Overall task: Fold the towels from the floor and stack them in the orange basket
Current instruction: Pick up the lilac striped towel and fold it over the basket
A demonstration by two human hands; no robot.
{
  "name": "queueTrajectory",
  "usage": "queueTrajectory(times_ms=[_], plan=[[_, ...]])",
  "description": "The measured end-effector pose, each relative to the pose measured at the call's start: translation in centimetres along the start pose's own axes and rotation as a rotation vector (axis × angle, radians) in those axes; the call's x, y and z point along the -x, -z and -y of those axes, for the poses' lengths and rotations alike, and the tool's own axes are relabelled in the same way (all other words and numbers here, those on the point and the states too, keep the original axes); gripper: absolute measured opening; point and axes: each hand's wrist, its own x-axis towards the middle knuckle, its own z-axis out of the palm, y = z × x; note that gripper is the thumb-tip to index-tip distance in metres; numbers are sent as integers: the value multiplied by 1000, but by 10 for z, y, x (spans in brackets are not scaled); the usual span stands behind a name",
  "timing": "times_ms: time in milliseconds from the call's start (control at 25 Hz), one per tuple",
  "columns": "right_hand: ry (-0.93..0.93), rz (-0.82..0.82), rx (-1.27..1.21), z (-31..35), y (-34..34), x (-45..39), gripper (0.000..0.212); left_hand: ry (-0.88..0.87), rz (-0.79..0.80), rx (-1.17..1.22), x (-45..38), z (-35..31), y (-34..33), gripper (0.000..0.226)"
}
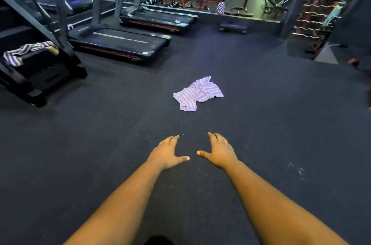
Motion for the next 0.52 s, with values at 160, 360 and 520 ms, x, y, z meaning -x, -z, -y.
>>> queueTrajectory(times_ms=[160, 360, 520], plan=[[-20, 22, 20, -5, 21, -104, 102, -3, 18, 21, -103, 2, 28, 108], [-69, 38, 18, -2, 43, -237, 102, -35, 38, 37, -240, 16, 74, 107], [-139, 44, 0, 4, 73, -327, 101, -67, 102, -14, -344, 22, 126, 106]])
